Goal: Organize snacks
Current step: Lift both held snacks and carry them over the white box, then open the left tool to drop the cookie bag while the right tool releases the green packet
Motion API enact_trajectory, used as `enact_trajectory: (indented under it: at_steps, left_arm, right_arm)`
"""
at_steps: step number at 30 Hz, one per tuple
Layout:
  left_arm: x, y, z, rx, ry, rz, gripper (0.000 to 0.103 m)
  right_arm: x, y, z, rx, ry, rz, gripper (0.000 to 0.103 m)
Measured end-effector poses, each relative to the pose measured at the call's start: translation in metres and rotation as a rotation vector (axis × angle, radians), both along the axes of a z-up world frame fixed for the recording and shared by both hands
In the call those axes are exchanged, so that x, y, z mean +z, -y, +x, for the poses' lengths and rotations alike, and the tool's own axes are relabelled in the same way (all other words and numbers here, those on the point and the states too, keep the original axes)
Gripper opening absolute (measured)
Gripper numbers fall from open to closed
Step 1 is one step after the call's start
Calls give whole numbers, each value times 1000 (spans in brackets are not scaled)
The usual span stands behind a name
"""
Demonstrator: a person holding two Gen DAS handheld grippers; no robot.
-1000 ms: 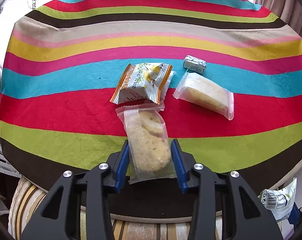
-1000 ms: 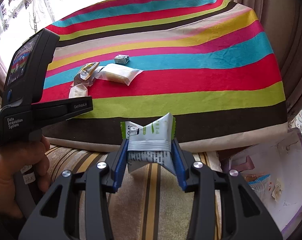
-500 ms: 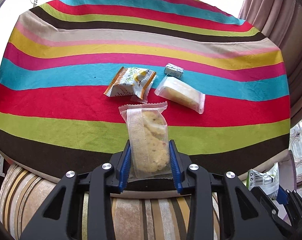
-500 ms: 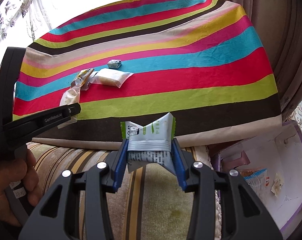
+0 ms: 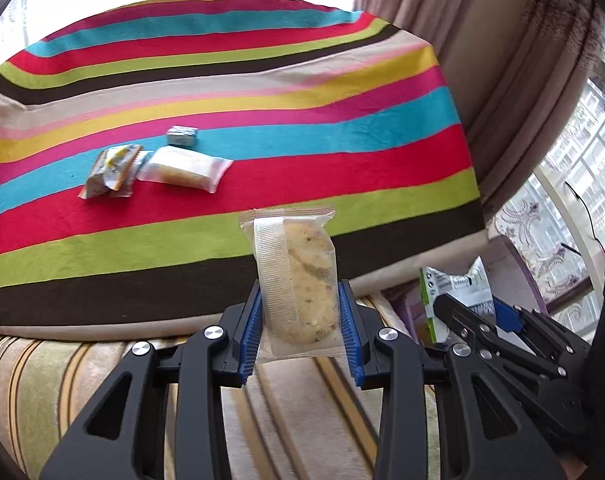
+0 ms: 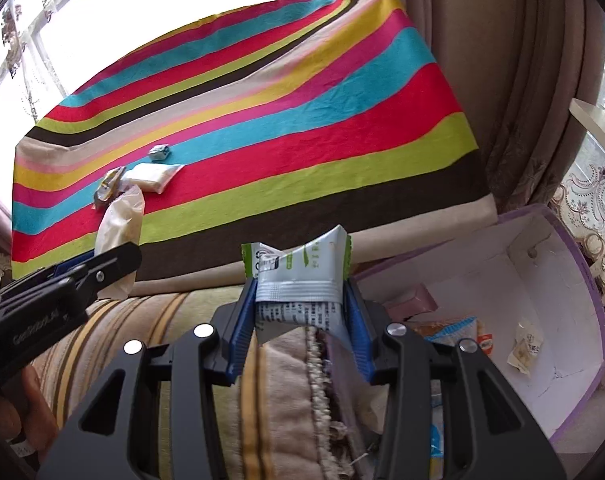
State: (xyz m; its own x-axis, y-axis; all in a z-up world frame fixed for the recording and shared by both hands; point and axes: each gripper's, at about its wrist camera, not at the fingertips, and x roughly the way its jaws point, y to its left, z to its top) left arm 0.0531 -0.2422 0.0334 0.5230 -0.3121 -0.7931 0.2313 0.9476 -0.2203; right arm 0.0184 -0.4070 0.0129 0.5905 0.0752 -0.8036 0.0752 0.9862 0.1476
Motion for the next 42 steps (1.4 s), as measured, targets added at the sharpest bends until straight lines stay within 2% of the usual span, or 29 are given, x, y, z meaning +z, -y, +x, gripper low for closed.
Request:
enact_trajectory:
  at_steps: [10,19,24,26,27,28,34,42]
  left_arm:
    - [-6,76,-26,-206,-14,35,34]
    - [-16,114,-34,-325,-49,32,34]
    - [-18,118,-32,-349,-75,-4,34]
    - [-19,118,-31,-348,-84,-18,38]
    - [-20,116,-31,-342,-87,-20,46]
    - [-20,115,-30,-335,-87,-23,49]
    - [-18,114,-33,-313,-81,-26,57]
    - [-13,101,-30,-259,-65,-21,63]
  right_arm:
    - [-29,69,-28,-137,-45,-16,43]
    - [-42,102,-41,-181,-66,-34,43]
    - [-43,111,-41,-196,-69,-25,47]
    - [-43,112,-41,-199,-67,-33,52]
    - [-44,112,-41,-200,-70,-33,55]
    - [-44,112,-41,-198,-71,-29,55]
    - [-43,107,-41,-183,-64,-27,60]
    - [-35,98,-40,-167,-51,-28,67]
